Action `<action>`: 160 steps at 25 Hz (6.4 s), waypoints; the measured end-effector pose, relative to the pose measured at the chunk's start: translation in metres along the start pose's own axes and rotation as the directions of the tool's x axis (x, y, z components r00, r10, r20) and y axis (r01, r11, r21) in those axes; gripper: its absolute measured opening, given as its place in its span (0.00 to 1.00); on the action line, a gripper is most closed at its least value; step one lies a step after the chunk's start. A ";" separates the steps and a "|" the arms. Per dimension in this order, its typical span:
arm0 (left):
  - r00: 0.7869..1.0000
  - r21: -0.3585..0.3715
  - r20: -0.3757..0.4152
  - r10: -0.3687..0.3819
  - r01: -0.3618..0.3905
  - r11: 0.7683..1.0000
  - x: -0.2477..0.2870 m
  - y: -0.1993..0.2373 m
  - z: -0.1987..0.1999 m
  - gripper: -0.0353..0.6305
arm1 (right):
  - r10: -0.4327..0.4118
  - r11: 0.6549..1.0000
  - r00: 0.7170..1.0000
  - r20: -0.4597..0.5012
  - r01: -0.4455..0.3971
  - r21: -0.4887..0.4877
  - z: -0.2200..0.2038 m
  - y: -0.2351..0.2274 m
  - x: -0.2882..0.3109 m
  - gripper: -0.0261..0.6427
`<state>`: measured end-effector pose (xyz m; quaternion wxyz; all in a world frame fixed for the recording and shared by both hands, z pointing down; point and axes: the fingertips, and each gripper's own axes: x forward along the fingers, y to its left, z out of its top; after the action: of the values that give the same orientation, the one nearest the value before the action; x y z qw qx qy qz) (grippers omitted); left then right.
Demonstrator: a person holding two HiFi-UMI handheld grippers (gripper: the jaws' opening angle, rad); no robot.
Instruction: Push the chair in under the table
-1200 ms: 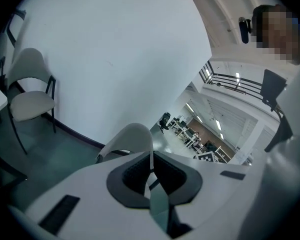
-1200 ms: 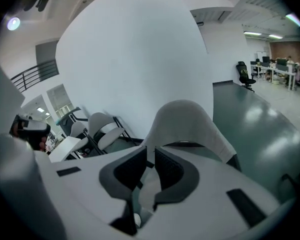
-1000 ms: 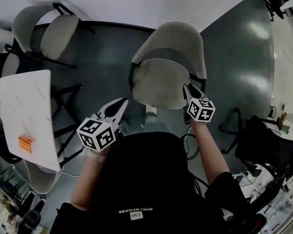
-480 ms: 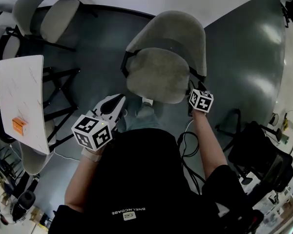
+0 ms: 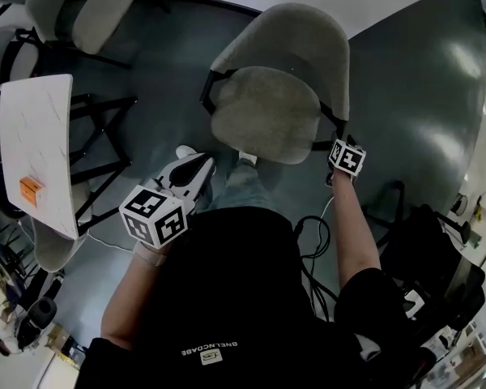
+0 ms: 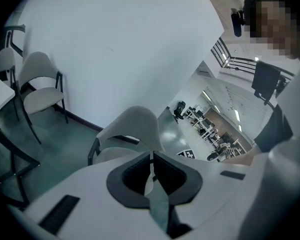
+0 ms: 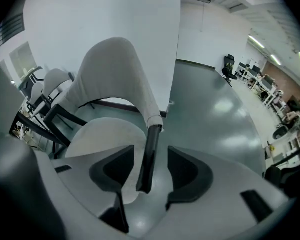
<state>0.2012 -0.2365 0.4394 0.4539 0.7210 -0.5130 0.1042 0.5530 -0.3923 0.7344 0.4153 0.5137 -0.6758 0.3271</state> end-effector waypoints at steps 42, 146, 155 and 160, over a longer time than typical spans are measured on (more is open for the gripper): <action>0.982 -0.250 0.089 0.165 -0.139 0.958 -0.035 0.057 -0.043 0.06 | -0.052 0.996 0.977 -0.206 0.065 0.058 -0.033 -0.004 0.059 0.15; 0.724 -0.726 0.328 0.607 -0.217 0.652 -0.391 0.186 -0.334 0.06 | 0.177 0.869 0.878 -0.444 0.072 0.489 -0.314 0.543 -0.065 0.31; 0.690 -0.746 0.319 0.649 -0.240 0.622 -0.407 0.181 -0.349 0.06 | 0.294 0.794 0.843 -0.451 0.047 0.606 -0.350 0.607 -0.084 0.33; 0.677 -0.752 0.313 0.666 -0.251 0.610 -0.408 0.178 -0.352 0.06 | 0.381 0.776 0.801 -0.461 -0.006 0.631 -0.364 0.636 -0.097 0.36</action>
<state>-0.0203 0.2840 0.4847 0.4556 0.3439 -0.8007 -0.1820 0.0327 0.1288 0.7980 0.3736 0.4209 -0.4336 0.7037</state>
